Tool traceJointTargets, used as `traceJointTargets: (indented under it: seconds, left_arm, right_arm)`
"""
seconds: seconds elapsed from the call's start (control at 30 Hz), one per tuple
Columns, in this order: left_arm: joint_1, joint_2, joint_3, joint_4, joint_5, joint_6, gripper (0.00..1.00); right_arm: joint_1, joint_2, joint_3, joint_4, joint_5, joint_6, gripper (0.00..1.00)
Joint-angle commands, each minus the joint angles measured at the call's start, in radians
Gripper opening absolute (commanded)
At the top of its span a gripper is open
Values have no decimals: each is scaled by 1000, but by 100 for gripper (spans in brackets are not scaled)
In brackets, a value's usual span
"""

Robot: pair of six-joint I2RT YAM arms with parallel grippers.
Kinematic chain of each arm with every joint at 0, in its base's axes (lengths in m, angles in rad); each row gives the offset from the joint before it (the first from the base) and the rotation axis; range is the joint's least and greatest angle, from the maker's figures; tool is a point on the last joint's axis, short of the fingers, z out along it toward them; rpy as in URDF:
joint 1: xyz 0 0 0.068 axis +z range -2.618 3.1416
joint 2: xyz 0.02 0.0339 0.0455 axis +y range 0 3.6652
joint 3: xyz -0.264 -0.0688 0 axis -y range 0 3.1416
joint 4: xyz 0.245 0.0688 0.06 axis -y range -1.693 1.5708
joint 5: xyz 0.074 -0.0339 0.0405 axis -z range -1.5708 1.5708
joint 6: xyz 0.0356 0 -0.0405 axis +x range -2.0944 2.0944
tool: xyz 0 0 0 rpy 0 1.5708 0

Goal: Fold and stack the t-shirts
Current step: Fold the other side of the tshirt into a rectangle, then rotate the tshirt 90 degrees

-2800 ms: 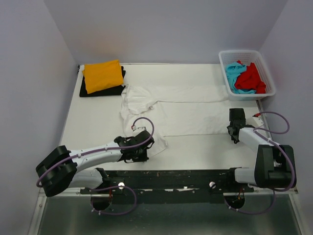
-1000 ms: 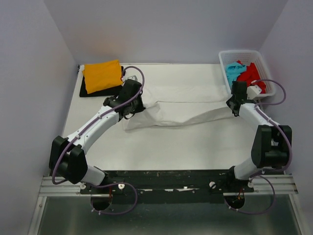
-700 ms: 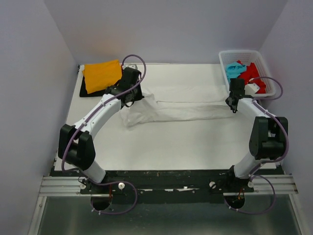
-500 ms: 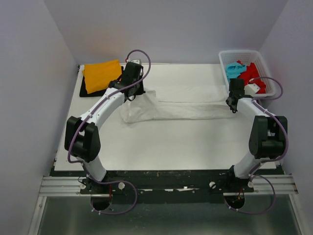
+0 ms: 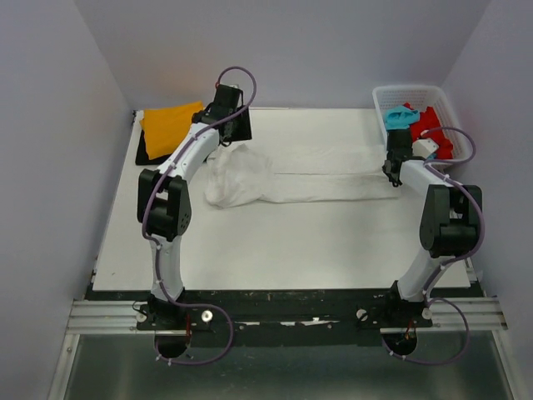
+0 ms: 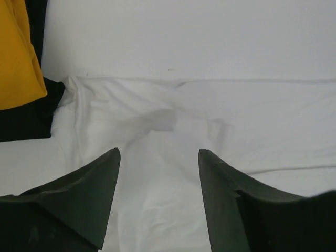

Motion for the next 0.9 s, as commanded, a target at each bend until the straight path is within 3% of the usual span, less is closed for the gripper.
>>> traceJointTargets:
  seconds: [0.0,0.1,0.17,0.23,0.27,0.37,0.5,0.7,0.87]
  left_arm:
    - [60,152,254,-183,36,-29,76]
    - [69,156,326,-251,17,-46,98]
    - [68,103,278,-238,57,-65,99]
    - [64,10,131,-169,157,-82,99]
    - [58,-50,57,-113,187,-101,99]
    - [28,-194,-200,69,278,-144,99]
    - [3,-233,-357,192,374,-226,99]
    - [1,-118,-330,119,329,-244,98]
    - [16,-81,-417,132,311,-258,98]
  right_arm:
    - [2,-1,44,-12,-11,2,20]
    - [2,-32,34,-23,-92,-32,48]
    - [2,-67,9,-18,-136,-42,61]
    - [4,-108,-20,-11,-177,-61,78]
    - [4,-130,-38,-7,-199,-63,99]
    - [19,-185,-94,22,-259,-78,100]
    - [77,-216,-152,104,-338,-143,100]
    - [137,-85,-49,197,-454,-262,100]
    - [143,112,145,190,-505,-269,100]
